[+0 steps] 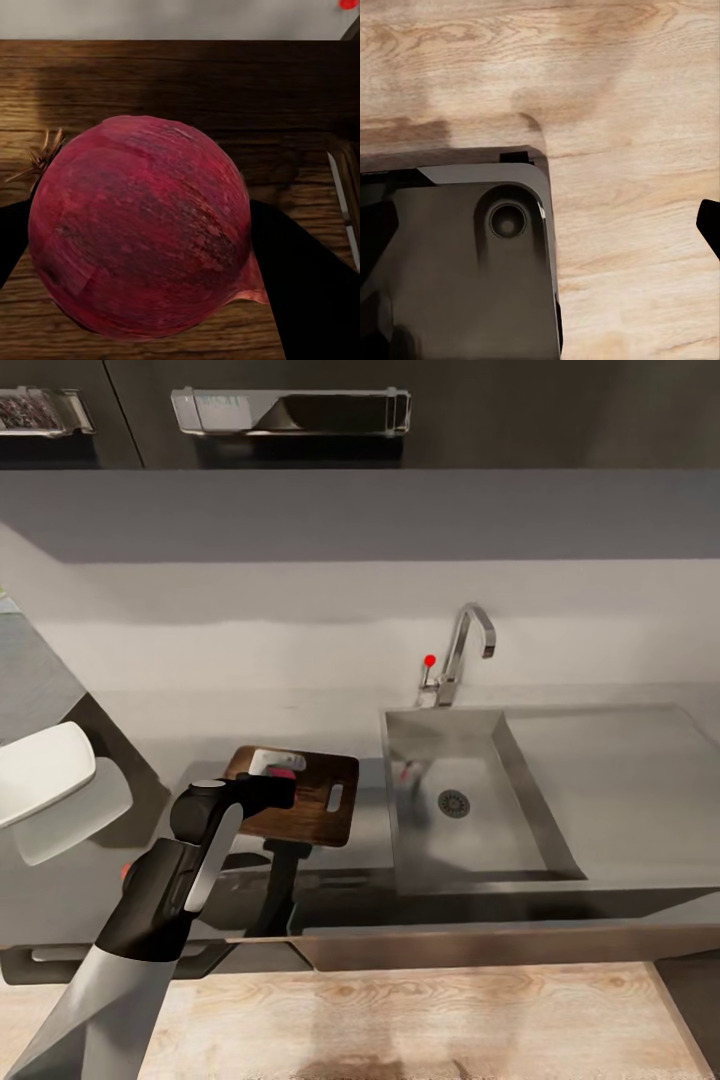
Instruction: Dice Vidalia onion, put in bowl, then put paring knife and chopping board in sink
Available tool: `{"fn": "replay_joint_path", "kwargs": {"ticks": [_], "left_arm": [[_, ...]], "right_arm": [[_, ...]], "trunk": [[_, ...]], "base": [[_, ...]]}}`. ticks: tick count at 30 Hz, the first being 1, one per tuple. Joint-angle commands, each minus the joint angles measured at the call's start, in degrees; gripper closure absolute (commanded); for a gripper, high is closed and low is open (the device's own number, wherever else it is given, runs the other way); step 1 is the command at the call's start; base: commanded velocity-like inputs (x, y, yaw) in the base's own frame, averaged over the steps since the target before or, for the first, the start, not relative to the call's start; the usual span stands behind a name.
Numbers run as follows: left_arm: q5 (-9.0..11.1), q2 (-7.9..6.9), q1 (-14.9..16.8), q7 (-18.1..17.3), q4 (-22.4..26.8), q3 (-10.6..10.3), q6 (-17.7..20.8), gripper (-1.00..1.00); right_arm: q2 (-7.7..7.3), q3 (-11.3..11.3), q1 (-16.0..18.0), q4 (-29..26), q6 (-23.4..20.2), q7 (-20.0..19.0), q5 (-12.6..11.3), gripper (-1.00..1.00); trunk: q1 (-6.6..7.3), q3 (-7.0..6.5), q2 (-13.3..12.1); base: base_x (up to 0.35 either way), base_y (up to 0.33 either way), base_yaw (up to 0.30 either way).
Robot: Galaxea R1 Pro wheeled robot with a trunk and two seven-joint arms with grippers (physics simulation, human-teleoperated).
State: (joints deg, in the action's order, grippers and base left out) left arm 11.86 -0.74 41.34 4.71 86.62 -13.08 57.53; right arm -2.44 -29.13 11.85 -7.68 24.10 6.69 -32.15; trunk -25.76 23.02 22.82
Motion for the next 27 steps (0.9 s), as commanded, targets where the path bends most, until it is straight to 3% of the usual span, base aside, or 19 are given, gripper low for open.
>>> {"fn": "replay_joint_path", "kwargs": {"ticks": [1, 10, 27], "left_arm": [[0.51, -0.05, 0.05, 0.47, 0.04, -0.10, 0.21, 1.00], [0.48, -0.05, 0.05, 0.47, 0.04, -0.10, 0.21, 1.00], [0.44, -0.05, 0.05, 0.47, 0.04, -0.10, 0.21, 1.00]], "right_arm": [[-0.02, -0.49, 0.02, -0.06, 0.07, 0.37, -0.19, -1.00], [-0.02, -0.49, 0.02, -0.06, 0.07, 0.37, -0.19, -1.00], [-0.02, -0.49, 0.02, -0.06, 0.07, 0.40, -0.19, -1.00]], "trunk": [[-0.03, 0.18, 0.10], [-0.03, 0.88, 0.10], [-0.03, 0.93, 0.10]], "base": [[0.000, 0.000, 0.000], [0.000, 0.000, 0.000], [0.017, 0.032, 0.000]]}}
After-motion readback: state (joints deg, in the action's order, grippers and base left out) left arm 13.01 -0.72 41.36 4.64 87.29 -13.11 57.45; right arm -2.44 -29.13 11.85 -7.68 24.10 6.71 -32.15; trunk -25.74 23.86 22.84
